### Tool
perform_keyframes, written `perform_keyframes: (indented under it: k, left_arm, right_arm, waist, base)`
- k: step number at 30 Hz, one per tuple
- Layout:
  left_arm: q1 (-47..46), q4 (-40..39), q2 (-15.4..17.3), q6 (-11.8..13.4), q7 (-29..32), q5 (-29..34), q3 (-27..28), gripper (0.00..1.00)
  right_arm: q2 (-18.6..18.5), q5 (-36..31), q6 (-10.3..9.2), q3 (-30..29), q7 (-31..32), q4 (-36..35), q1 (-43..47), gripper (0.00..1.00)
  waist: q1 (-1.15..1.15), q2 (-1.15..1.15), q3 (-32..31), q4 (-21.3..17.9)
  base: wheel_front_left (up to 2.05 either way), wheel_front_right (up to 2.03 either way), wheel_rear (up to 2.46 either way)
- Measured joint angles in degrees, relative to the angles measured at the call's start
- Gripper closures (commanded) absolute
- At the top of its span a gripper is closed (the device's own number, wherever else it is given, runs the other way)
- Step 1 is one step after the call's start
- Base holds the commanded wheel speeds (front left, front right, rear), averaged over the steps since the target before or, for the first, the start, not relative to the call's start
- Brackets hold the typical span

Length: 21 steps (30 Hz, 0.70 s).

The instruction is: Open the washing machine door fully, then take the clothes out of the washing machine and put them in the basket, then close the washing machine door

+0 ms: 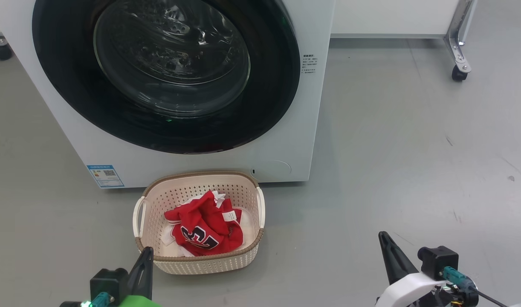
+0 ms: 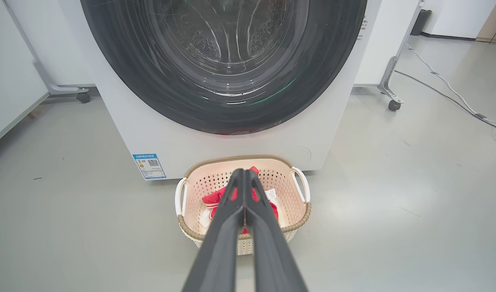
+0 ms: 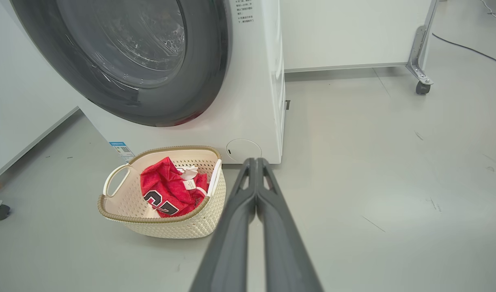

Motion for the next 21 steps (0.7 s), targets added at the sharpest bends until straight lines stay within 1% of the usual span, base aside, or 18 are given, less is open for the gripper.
perform_keyframes:
  k: [3,8,13,21]
  left_arm:
    - [0.09,0.01,-0.12,-0.16,0.05,-1.18,0.24,1.0]
    - [0.09,0.02,-0.2,-0.85,0.56,-4.75,1.22,1.0]
    - [0.08,0.01,-0.48,-1.37,1.09,-9.62,1.99,1.0]
    - [0.03,0.02,-0.77,-2.44,2.34,-14.85,3.67,1.0]
  right_arm:
    - [0.03,1.26,0.01,-0.44,0.49,-0.09,0.12,1.0]
    - [0.03,4.86,0.02,-1.56,1.58,-0.32,0.08,1.0]
    - [0.04,9.87,0.2,-2.41,2.59,-0.71,0.05,1.0]
    - [0.04,15.17,0.54,-3.99,4.21,-1.44,0.01,1.0]
  waist:
    - [0.0,0.0,0.01,0.01]
    - [0.0,0.0,0.02,0.05]
    - [0.0,0.0,0.04,0.06]
    - [0.0,0.0,0.07,0.08]
  base:
    - [0.0,0.0,0.0]
    - [0.0,0.0,0.0]
    - [0.0,0.0,0.0]
    - [0.0,0.0,0.0]
